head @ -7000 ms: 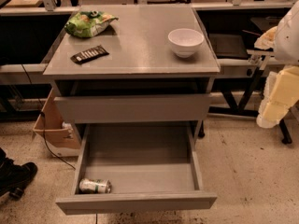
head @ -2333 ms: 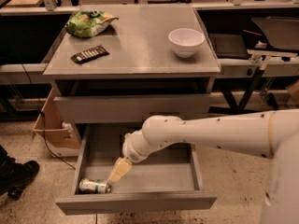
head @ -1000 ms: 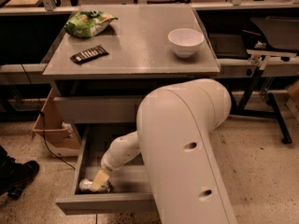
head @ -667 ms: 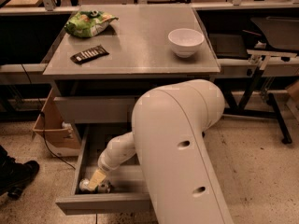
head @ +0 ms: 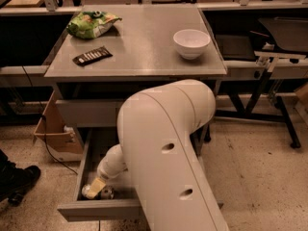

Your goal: Pick 7up can from middle drawer and place on counter

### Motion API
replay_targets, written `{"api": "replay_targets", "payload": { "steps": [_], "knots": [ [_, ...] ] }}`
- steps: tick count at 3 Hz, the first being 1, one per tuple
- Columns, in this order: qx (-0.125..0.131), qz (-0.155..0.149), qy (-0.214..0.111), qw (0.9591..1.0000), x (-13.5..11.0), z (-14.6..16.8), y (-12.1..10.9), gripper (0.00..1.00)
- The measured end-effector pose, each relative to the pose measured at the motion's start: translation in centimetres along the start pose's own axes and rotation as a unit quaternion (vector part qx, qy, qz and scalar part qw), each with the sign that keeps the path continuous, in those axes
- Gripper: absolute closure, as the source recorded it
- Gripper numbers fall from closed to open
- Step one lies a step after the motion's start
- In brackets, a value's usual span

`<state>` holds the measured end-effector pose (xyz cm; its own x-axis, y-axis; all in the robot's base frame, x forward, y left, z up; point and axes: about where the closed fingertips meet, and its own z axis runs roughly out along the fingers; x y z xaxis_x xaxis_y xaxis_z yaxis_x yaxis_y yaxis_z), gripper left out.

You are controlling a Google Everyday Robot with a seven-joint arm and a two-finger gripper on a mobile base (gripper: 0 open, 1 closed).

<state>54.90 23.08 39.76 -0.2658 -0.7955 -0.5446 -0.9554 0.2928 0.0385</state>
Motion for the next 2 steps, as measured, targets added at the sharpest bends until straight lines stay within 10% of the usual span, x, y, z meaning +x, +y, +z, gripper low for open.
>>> {"api": "replay_targets", "payload": {
  "steps": [1, 2],
  "knots": [
    [0.011, -0.003, 0.005, 0.9999, 0.38, 0.59, 0.32, 0.00],
    [0.030, -0.007, 0.006, 0.9995, 1.14, 1.19, 0.85, 0.26]
  ]
}}
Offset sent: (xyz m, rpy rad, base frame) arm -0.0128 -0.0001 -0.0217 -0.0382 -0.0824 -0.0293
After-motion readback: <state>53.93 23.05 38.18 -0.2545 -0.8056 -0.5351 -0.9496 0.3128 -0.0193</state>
